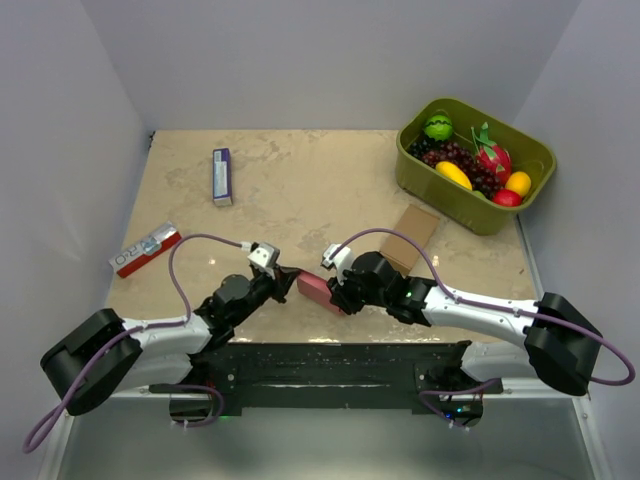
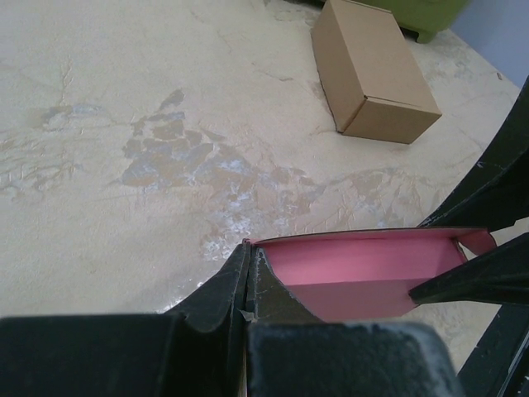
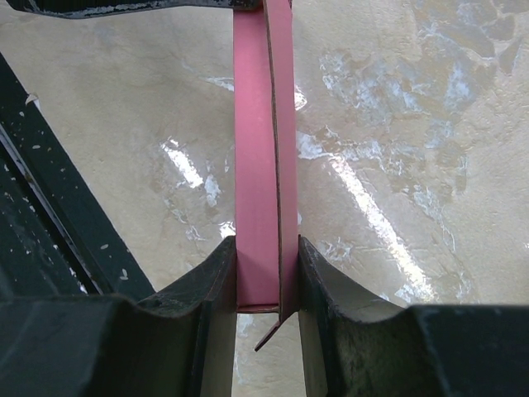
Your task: Fold the paper box
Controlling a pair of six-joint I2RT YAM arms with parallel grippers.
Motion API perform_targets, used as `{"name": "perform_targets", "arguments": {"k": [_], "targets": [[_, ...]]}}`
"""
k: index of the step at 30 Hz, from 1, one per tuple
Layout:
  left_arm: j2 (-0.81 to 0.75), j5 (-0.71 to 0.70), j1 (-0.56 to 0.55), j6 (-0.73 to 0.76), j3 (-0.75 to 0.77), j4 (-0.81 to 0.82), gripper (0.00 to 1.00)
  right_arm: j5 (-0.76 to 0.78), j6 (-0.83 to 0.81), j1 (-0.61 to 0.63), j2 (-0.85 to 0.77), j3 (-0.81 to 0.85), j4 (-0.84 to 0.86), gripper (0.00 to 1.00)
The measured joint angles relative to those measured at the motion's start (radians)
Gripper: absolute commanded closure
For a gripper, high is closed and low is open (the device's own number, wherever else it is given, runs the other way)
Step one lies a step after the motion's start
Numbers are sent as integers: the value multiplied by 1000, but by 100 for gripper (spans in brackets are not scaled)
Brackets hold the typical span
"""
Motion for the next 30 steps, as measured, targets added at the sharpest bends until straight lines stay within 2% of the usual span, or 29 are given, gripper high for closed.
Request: {"name": "perform_targets", "arguments": {"k": [1, 4, 5, 8, 12, 21, 24, 30], "targets": [[0, -13, -7, 0, 0, -1, 100, 0, 0, 0, 0, 0, 0, 75], [0, -49, -30, 0, 0, -3, 100, 4, 0, 0, 0, 0, -1, 61], [0, -63, -39, 0, 0, -3, 100, 8, 2, 1, -1, 0, -2, 53], [-8, -80, -84, -7, 0, -12, 100, 45, 24, -1, -5, 0, 9, 38], [-21, -100, -137, -7, 4, -41, 100, 109, 75, -3, -44, 3, 6, 29], [8, -184, -214, -6, 98, -170, 100, 234, 218, -3, -124, 61, -121, 26], [25, -208, -225, -7, 134, -212, 100, 264, 275, -3, -155, 79, -214, 30], [68, -246, -233, -8, 202, -277, 100, 280, 390, -3, -240, 97, -412, 32]]}}
